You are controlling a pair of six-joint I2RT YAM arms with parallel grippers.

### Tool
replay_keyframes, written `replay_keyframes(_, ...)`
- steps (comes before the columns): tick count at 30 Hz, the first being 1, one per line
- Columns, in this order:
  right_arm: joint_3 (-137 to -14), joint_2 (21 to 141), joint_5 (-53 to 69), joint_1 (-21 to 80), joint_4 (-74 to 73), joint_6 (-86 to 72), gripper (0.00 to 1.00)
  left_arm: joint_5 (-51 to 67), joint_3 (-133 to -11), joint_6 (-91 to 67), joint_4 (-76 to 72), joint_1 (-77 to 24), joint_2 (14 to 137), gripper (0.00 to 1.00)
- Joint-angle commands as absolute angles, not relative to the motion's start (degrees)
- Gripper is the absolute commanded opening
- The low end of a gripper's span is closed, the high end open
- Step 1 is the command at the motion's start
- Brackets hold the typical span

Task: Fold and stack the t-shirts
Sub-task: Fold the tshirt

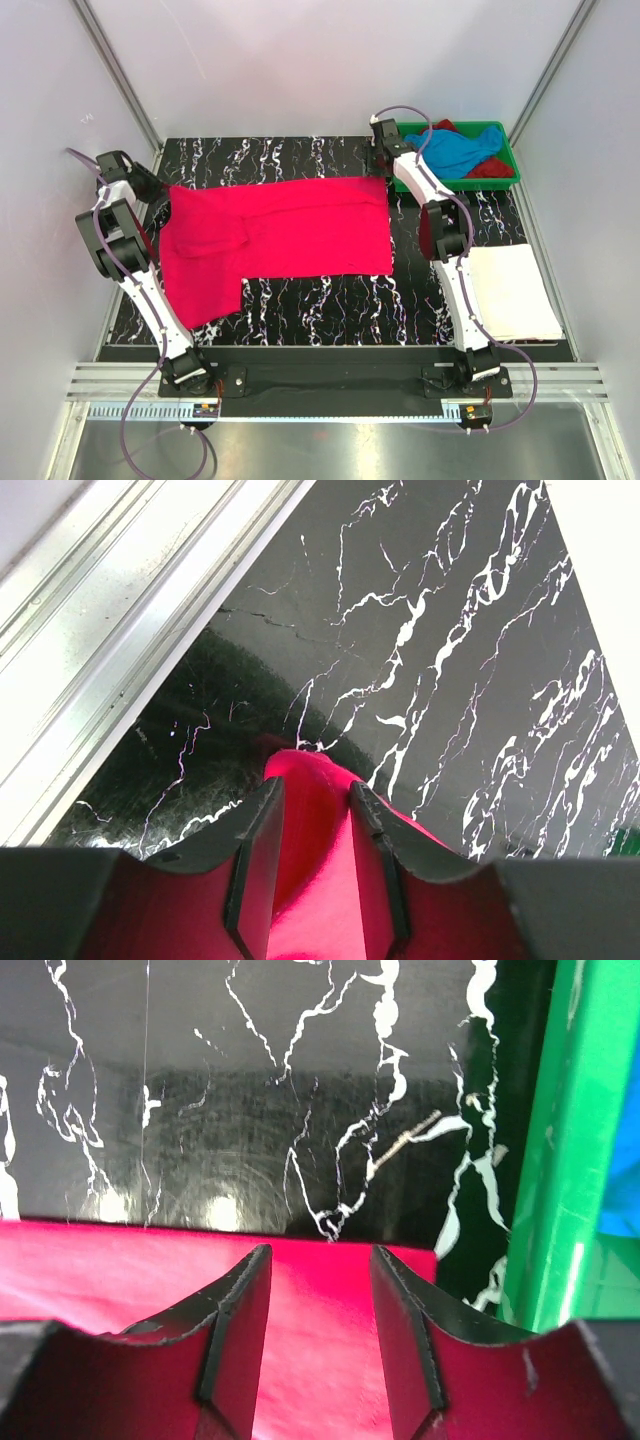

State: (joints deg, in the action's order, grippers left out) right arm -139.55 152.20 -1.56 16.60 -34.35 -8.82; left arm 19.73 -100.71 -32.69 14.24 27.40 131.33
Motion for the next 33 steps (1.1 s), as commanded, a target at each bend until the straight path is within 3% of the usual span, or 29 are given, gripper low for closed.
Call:
replay_keyframes(1,-138.7,145.4,-4.1,16.5,-34.9,-5.0,0.52,20.7,-100.6,-35.7,9.4,30.4,132.5,0.37)
replay_keyframes(6,-139.8,143.8,-2.6,16.4,-35.8,-5.6,0.54,22.8,-100.2,-35.3,8.1,30.1,131.8,0.54)
replay_keyframes(12,-138.6,142.0,-1.0,16.4,-35.2,-7.4,0.54,23.3,-103.3,-30.4,11.3,28.2,132.8,0.56)
replay_keyframes(19,-138.5,141.7,-1.8,16.4,-36.5,-6.4,0.54,23.6,-106.3,-32.9,14.1,27.9,135.4,0.35)
replay_keyframes(21,-138.2,141.6,-1.9,16.4,-36.7,-5.7,0.54,22.9,-106.8,-33.0,13.7,28.0,135.8,0.12)
replay_keyframes(23,-137.7,141.8,-1.9,16.5,-36.8,-5.3,0.53,19.7,-107.8,-32.6,14.7,28.5,135.6,0.00)
replay_keyframes(33,-139.0,145.8,-0.3,16.5,-37.4,-4.7,0.50,18.2,-107.5,-32.6,14.5,31.0,134.4,0.00)
